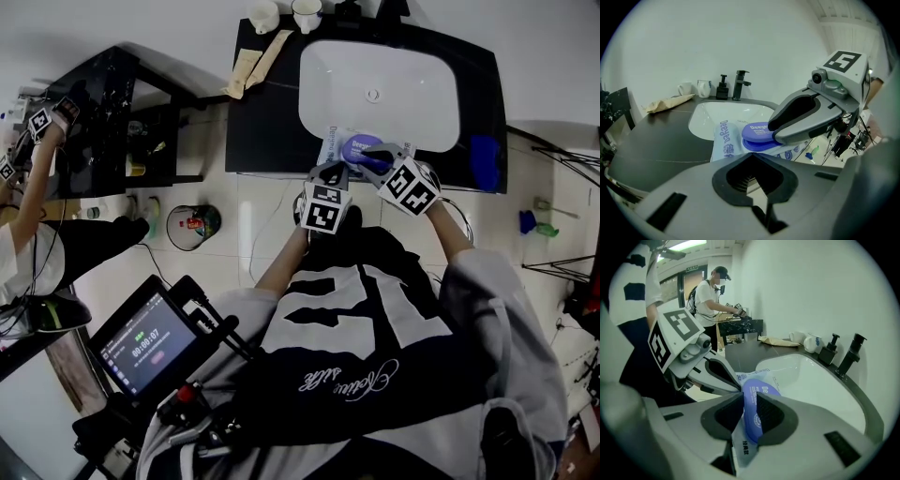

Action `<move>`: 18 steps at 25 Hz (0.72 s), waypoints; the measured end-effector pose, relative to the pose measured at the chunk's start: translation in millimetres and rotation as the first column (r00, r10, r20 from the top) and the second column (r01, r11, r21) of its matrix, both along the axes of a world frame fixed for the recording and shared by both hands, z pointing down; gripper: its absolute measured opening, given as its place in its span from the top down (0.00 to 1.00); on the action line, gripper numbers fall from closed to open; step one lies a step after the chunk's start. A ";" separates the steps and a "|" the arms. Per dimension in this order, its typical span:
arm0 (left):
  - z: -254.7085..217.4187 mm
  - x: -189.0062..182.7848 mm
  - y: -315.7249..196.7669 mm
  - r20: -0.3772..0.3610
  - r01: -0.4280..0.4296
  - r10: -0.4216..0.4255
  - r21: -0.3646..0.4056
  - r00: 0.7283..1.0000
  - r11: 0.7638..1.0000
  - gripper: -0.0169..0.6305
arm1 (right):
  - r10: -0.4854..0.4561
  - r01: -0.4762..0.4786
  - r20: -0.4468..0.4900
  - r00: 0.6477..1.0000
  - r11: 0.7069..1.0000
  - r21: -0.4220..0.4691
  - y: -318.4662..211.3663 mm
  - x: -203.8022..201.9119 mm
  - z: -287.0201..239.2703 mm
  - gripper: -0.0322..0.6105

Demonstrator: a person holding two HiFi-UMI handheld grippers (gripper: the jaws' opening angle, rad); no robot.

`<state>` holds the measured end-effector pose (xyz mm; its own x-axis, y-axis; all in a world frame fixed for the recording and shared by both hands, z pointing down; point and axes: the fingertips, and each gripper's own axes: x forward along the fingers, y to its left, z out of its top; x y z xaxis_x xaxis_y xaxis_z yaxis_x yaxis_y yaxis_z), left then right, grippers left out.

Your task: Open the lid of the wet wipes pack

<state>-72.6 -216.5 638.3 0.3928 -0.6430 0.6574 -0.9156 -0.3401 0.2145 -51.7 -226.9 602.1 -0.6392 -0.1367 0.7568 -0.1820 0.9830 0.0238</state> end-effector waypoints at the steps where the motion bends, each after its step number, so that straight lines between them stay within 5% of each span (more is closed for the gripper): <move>1: -0.3 -0.5 0.0 0.000 0.003 -0.003 0.001 1.000 1.000 0.98 | -0.001 0.001 0.003 1.000 1.000 -0.007 -0.5 -0.6 -2.1 0.82; 5: -0.2 -1.2 0.7 -0.005 0.008 -0.008 -0.005 1.000 1.000 0.98 | 0.014 -0.013 0.040 0.999 1.000 -0.024 -4.4 -0.5 -12.9 0.82; 11: -0.2 -4.0 1.0 -0.057 0.032 -0.034 -0.034 0.998 0.999 0.98 | 0.164 -0.160 0.182 0.969 0.986 -0.037 -43.9 4.2 -50.3 0.82; 18: 0.4 -6.1 0.8 -0.063 0.034 -0.037 -0.042 0.997 0.999 0.98 | 0.304 -0.296 0.223 0.926 0.953 -0.071 -100.3 8.3 -49.6 0.82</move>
